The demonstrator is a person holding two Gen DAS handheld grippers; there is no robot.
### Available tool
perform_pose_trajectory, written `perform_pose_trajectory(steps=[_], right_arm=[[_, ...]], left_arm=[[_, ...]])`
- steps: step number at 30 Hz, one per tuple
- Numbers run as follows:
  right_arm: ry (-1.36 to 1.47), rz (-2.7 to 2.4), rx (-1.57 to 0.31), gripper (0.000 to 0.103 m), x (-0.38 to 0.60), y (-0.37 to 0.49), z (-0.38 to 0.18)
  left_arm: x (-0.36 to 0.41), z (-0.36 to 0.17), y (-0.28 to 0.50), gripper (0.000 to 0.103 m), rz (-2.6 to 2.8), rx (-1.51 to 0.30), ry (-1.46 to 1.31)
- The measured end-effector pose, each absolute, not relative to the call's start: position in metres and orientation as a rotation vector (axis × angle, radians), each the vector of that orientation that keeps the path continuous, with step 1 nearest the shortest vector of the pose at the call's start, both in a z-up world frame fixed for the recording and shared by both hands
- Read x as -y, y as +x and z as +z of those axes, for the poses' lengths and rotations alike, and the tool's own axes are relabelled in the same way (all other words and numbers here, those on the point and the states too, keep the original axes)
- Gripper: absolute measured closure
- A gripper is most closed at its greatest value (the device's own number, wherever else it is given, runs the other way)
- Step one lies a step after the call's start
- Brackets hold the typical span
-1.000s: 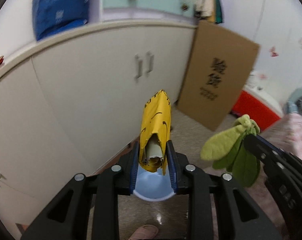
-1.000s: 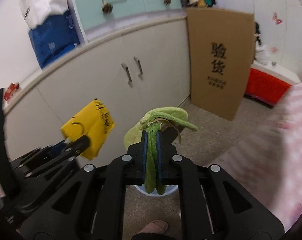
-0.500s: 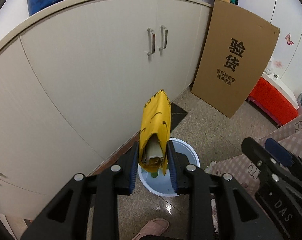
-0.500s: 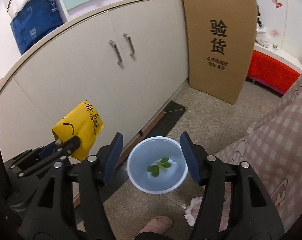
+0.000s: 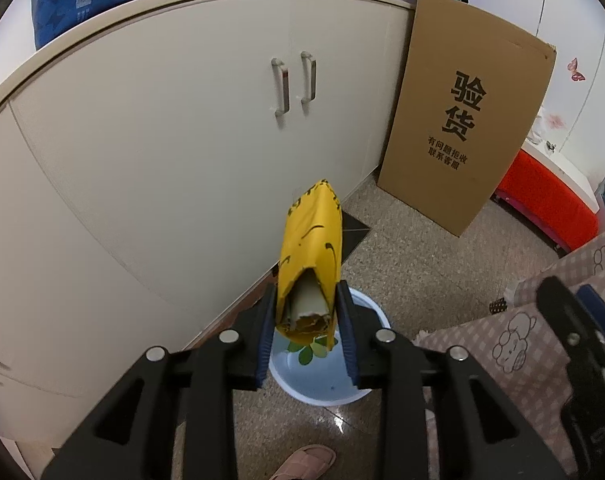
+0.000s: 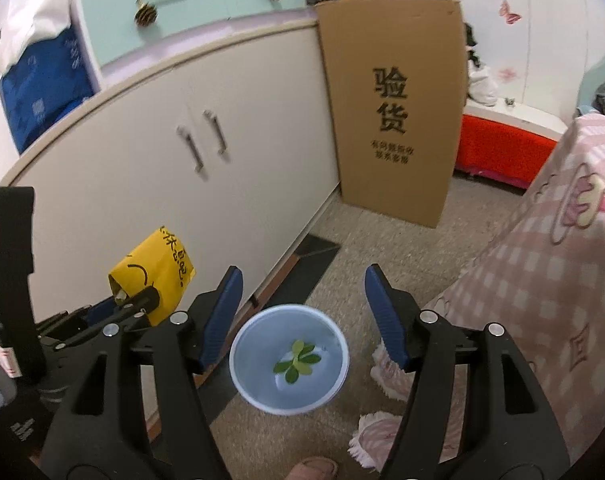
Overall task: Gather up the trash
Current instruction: 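Carry both items to the blue wastebasket and open both tools to drop them, then return to the table and grasp the white plastic bag with the left tool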
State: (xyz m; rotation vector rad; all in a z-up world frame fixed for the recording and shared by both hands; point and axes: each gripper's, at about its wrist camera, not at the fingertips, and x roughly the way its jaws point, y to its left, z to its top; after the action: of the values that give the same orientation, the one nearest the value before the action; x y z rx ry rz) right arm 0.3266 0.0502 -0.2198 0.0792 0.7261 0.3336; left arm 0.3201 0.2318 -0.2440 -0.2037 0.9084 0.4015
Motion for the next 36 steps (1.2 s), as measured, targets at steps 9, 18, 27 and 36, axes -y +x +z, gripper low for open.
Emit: perform_pose_trajectory(steps=[9,18,27,36], right_arm=[[0.113,0.317,-0.718,0.039,-0.041,0.325,-0.214],[0.113,0.32,-0.711,0.038,-0.033,0.308,-0.198],[0.116,0.318,-0.634,0.036,-0.012,0.263,-0.147],[0.144,0.276,-0.531,0.033,0.044,0.2,-0.095]], left_arm=[[-0.225,-0.232,0.323,0.032,0.432,-0.838,-0.174],[-0.221,-0.205,0.299,0.029,0.415,-0.797,-0.187],[-0.203,-0.152,0.25,0.027,0.359,-0.698,-0.216],[-0.15,-0.093,0.192,0.024,0.223,-0.592,-0.235]])
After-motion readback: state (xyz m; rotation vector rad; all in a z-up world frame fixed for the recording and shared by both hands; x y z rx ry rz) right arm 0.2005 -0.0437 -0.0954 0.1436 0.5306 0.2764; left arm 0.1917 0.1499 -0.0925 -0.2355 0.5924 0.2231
